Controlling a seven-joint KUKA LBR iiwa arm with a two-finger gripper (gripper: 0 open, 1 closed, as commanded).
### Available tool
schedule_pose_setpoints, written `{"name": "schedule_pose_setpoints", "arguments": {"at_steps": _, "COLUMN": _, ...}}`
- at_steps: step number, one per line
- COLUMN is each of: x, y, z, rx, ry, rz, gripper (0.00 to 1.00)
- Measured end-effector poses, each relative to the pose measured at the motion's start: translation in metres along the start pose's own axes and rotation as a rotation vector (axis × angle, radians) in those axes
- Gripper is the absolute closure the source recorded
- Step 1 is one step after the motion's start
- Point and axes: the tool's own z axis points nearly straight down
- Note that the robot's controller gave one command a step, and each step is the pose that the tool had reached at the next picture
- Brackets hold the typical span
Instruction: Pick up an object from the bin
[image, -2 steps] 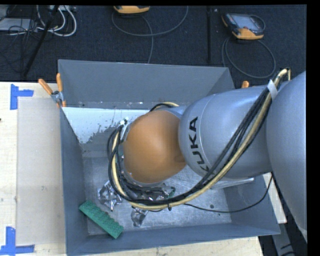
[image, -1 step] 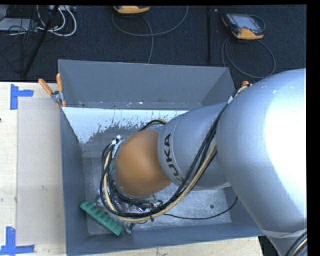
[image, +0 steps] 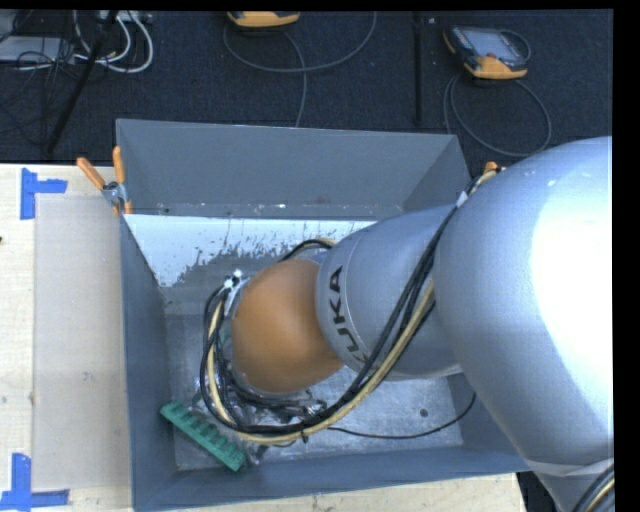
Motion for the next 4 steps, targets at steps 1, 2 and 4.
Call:
{"name": "schedule_pose_setpoints", "arguments": {"at_steps": 1, "x": 0.005, "y": -0.003, "z": -0.129, "rx": -0.002, "ry": 0.002, "rz": -0.005, "gripper": 1.00}}
{"name": "schedule_pose_setpoints", "arguments": {"at_steps": 2, "x": 0.006, "y": -0.002, "z": -0.124, "rx": -0.006, "ry": 0.008, "rz": -0.004, "gripper": 0.00}}
{"name": "schedule_pose_setpoints", "arguments": {"at_steps": 4, "x": 0.043, "y": -0.029, "z": -0.007, "rx": -0.002, "ry": -0.001, "rz": -0.303, "gripper": 1.00}}
